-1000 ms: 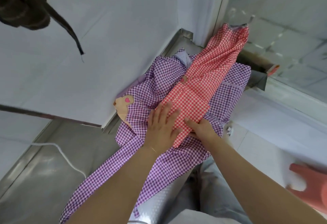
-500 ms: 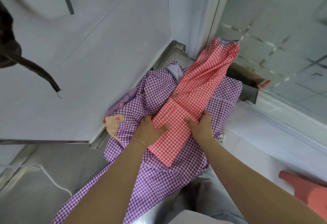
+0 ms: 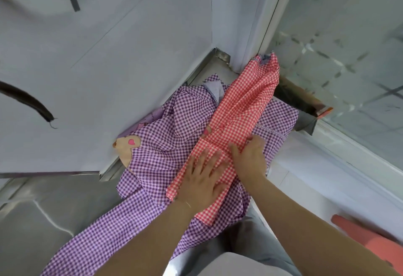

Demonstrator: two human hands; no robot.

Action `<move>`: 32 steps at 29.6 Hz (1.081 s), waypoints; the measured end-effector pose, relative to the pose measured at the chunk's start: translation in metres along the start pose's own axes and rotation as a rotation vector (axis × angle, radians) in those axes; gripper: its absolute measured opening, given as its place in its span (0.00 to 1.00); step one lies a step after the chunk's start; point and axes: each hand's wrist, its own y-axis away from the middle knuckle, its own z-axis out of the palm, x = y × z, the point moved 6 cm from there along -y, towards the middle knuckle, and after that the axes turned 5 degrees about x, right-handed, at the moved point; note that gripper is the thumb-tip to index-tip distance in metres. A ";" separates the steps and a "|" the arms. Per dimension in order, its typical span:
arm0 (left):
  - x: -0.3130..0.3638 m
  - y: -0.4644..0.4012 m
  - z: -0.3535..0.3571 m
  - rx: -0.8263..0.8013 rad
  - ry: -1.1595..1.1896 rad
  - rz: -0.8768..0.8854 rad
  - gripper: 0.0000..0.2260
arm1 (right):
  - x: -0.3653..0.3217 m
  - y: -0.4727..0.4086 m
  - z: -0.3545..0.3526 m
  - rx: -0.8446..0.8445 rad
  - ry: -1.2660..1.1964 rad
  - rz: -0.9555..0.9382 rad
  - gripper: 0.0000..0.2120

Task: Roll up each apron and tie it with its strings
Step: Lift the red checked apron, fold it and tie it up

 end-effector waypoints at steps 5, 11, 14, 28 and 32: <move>-0.003 0.002 0.011 -0.063 -0.047 -0.006 0.27 | -0.040 -0.054 -0.006 -0.045 0.513 -0.699 0.28; 0.002 0.002 0.010 -0.026 -0.063 0.023 0.25 | -0.070 -0.074 0.022 -0.357 0.798 -1.141 0.25; 0.000 -0.002 0.014 -0.048 -0.054 0.009 0.25 | -0.076 -0.082 0.034 -0.342 0.865 -1.151 0.22; -0.014 -0.011 0.028 -0.351 0.081 -0.174 0.25 | 0.043 0.078 0.029 -0.201 0.244 -1.202 0.22; -0.018 -0.018 0.018 -0.407 0.158 -0.221 0.23 | 0.046 0.084 0.046 -0.189 0.421 -1.140 0.25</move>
